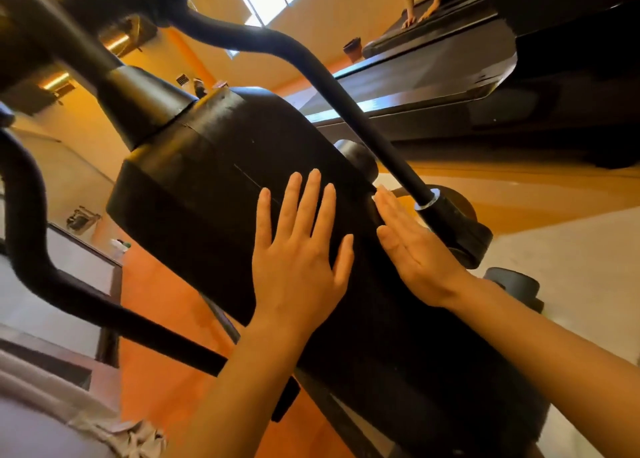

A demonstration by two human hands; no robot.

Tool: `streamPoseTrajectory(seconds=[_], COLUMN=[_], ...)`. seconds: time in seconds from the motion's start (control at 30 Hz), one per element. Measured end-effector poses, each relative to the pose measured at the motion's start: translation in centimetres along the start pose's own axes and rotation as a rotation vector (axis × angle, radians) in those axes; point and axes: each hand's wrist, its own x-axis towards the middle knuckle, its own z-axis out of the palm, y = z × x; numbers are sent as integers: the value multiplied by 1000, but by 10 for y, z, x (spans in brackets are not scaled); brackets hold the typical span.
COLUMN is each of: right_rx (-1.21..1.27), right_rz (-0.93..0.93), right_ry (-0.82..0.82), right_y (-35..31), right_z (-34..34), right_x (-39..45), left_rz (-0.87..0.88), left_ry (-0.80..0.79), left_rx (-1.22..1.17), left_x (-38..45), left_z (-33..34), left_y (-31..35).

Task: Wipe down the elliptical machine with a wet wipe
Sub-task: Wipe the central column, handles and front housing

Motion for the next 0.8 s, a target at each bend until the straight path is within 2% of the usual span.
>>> streamPoseTrajectory(seconds=[0.13,0.27,0.43,0.57,0.67,0.8], right_rx=[32,1,-39,-27,2,-14], right_rz=[-36,9,-72,41,120,117], right_ry=[-4,27,49,5,39,44], right_y=[2,20,30,29,29,31], right_z=[0,0,5,-3,-6,-1], right_x=[3,-34,-60,-37,-16,-39], left_rz=[-19,-18,-31,-24,-23,-27], left_ry=[37,42,43,52,55,56], left_rx=[36,55,73,70,70,73], left_x=[0,0,0,-1,-1,-1], left_z=[7,8,10,10,10,10], left_y=[5,7,6,8,8,9])
